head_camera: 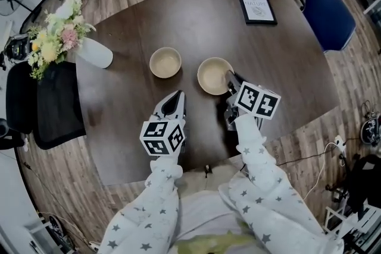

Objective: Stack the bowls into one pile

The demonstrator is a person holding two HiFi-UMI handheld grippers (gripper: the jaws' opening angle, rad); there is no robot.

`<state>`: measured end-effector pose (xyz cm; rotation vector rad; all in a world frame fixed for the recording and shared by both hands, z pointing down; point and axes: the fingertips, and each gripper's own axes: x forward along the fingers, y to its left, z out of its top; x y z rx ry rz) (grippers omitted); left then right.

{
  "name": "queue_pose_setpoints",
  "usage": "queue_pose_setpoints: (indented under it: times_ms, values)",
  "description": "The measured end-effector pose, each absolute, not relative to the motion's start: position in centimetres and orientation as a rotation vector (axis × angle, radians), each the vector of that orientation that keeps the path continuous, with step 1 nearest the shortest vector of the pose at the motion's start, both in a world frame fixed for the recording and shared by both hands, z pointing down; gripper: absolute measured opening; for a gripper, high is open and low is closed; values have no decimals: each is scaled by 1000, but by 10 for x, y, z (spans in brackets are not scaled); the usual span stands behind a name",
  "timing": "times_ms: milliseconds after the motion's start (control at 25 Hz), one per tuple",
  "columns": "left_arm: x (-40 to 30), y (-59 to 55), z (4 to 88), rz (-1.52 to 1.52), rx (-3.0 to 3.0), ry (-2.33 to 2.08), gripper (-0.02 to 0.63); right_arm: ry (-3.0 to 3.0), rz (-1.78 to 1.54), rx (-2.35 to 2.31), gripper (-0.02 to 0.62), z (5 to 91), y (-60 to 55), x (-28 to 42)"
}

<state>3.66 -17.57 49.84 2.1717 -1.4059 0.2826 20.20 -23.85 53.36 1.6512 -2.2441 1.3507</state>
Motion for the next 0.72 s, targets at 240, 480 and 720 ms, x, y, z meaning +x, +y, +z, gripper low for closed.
queue_pose_setpoints:
  times_ms: [240, 480, 720]
  values:
    - [7, -180, 498, 267, 2144, -1442, 25, -2291, 1344, 1627, 41, 523, -251, 171]
    - [-22, -185, 498, 244, 2106, -1480, 25, -2317, 1357, 1646, 41, 516, -264, 142]
    - [-47, -188, 501, 227, 2071, -1512, 25, -2357, 1337, 1622, 41, 511, -281, 104]
